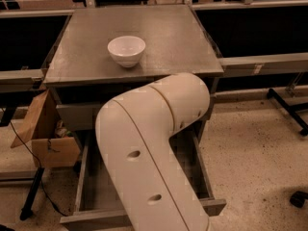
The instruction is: Pick green can from middle drawer and place on counter
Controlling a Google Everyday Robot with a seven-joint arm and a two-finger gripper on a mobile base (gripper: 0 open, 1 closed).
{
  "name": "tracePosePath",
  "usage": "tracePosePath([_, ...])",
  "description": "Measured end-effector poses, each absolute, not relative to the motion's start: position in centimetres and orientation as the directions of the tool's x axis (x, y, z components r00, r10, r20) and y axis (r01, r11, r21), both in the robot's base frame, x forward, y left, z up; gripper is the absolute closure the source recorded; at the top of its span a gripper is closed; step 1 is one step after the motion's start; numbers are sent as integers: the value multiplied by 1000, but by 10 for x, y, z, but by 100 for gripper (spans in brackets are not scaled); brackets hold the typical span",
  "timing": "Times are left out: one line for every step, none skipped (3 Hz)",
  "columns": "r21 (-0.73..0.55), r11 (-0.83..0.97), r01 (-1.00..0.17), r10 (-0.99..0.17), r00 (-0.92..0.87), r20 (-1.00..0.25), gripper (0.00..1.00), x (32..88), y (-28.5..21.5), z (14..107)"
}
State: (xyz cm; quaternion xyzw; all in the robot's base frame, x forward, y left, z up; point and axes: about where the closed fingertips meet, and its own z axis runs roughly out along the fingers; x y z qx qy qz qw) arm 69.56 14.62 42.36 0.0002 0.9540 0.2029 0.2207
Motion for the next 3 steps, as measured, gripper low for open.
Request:
tracePosePath([358,927,-115,59,-896,-441,0,683,142,424])
tracePosePath([376,908,-187,33,-861,-508,0,675,139,421])
tracePosePath([453,848,-276,58,-801,-596,0,667,144,422])
